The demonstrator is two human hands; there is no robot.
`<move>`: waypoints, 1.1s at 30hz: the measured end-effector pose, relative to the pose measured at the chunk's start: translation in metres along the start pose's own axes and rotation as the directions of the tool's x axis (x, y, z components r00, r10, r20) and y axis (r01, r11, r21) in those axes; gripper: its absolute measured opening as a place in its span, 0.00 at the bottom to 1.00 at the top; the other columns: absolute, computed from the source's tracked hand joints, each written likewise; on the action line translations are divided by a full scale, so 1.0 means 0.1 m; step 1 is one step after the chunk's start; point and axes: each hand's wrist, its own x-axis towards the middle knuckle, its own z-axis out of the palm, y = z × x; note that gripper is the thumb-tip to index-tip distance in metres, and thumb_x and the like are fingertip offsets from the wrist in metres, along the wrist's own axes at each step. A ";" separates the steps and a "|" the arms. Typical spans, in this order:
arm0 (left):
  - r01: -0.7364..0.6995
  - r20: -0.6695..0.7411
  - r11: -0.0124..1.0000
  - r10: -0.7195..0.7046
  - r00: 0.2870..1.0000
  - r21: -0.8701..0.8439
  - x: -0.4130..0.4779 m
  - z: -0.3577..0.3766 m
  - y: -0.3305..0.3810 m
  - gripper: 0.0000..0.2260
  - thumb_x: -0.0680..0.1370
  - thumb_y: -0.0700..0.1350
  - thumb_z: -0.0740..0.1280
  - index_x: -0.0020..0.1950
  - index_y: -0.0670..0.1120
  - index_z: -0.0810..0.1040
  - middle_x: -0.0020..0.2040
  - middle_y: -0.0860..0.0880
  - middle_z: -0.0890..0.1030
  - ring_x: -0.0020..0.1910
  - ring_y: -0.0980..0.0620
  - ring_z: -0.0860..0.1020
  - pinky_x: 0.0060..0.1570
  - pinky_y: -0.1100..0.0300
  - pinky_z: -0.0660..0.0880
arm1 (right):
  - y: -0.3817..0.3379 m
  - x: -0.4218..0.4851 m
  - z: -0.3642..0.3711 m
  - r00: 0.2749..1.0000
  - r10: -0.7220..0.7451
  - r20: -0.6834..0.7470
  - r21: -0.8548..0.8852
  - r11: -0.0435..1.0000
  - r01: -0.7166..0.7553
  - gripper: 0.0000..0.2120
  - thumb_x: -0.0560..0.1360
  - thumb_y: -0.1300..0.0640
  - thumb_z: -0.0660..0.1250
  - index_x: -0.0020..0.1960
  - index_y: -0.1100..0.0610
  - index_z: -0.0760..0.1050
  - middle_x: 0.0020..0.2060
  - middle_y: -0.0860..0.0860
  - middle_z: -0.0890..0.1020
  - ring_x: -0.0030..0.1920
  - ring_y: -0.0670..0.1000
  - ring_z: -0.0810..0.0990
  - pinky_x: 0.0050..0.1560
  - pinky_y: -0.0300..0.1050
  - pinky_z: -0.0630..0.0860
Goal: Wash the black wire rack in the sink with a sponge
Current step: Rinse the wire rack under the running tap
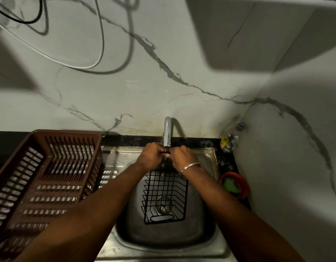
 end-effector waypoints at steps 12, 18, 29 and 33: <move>0.077 -0.028 0.997 -0.076 0.997 0.031 -0.01 0.06 0.10 0.08 0.80 0.48 0.76 0.56 0.47 0.88 0.53 0.47 0.88 0.51 0.49 0.86 0.57 0.52 0.83 | 0.06 -0.06 0.03 1.000 -0.008 0.006 0.007 1.000 0.008 0.10 0.83 0.56 0.66 0.63 0.53 0.81 0.51 0.58 0.84 0.53 0.61 0.84 0.48 0.51 0.79; 0.090 -0.107 0.996 -0.086 0.990 0.025 -0.08 0.14 0.14 0.11 0.78 0.52 0.77 0.61 0.53 0.88 0.54 0.52 0.88 0.51 0.54 0.84 0.57 0.56 0.80 | 0.06 -0.07 0.06 0.999 0.033 0.020 0.066 0.997 -0.034 0.17 0.78 0.61 0.69 0.65 0.52 0.78 0.53 0.59 0.82 0.54 0.63 0.83 0.51 0.53 0.81; 0.149 -0.171 0.965 -0.113 0.979 0.217 -0.15 0.20 0.09 0.13 0.85 0.56 0.65 0.59 0.51 0.85 0.49 0.46 0.87 0.46 0.46 0.84 0.49 0.50 0.82 | 0.07 -0.03 0.04 0.996 0.074 -0.047 0.149 0.987 -0.066 0.09 0.83 0.55 0.66 0.61 0.53 0.81 0.50 0.59 0.84 0.53 0.62 0.83 0.48 0.48 0.77; 0.118 -0.139 0.950 -0.080 0.987 0.289 -0.18 0.24 0.14 0.07 0.85 0.49 0.66 0.59 0.51 0.83 0.50 0.49 0.85 0.46 0.50 0.82 0.53 0.51 0.82 | 0.00 -0.07 0.04 0.995 -0.086 -0.046 0.185 0.978 0.093 0.17 0.81 0.61 0.66 0.68 0.49 0.77 0.53 0.57 0.85 0.52 0.60 0.85 0.49 0.52 0.83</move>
